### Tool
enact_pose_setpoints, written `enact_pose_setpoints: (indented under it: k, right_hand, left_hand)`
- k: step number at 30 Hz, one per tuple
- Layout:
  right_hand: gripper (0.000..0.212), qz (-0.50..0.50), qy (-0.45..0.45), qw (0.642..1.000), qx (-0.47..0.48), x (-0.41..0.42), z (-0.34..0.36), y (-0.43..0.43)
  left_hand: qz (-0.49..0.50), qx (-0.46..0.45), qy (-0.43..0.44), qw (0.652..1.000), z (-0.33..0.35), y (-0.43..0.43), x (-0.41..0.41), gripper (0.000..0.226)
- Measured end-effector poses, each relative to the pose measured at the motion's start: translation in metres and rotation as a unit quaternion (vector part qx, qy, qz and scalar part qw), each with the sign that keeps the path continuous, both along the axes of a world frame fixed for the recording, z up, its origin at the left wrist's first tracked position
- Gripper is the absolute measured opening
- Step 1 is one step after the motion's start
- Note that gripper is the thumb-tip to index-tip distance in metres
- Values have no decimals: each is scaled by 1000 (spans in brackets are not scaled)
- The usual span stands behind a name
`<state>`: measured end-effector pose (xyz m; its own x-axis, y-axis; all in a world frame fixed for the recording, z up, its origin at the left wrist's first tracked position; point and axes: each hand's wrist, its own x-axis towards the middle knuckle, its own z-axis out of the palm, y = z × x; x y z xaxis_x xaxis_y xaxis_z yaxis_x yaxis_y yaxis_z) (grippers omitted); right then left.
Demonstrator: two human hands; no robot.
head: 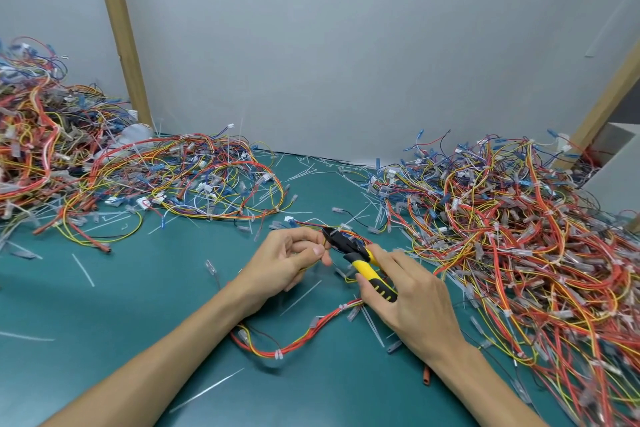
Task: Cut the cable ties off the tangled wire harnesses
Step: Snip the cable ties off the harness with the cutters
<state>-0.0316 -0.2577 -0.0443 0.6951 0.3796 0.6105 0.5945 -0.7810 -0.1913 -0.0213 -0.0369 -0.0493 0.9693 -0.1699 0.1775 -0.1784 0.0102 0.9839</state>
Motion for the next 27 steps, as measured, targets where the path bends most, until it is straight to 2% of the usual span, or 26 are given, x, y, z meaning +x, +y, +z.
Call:
enact_pose_setpoints:
  k: [4,7,13,16,22,25,27]
  right_hand:
    - [39,12,113,989,92,0,-5,1]
    - [38,-6,126,984,124,0,-7,3]
    - [16,-31,118,970,211,4,-3,-4]
    - [7,-30,143,955,257,6,-1,-7]
    - [23,-54,195,913,353,13,-2,-15]
    - [29,-78,189,919,337,15,-2,-20]
    - [46,-106,178,932,297,15,-3,-22]
  left_hand:
    - [14,-8,0,1000,1,-2,0,11]
    - [39,-17,-1,999,1,-4,0,10]
    - [86,-3,-3,996,0,-5,2,11]
    - [105,-31,6,994,0,-6,3,15]
    - [182,16,-15,983,-3,-2,7,19]
    - [218,55,-35,974,-4,0,8,17]
    - [233,99,-67,965,-3,-1,5,14]
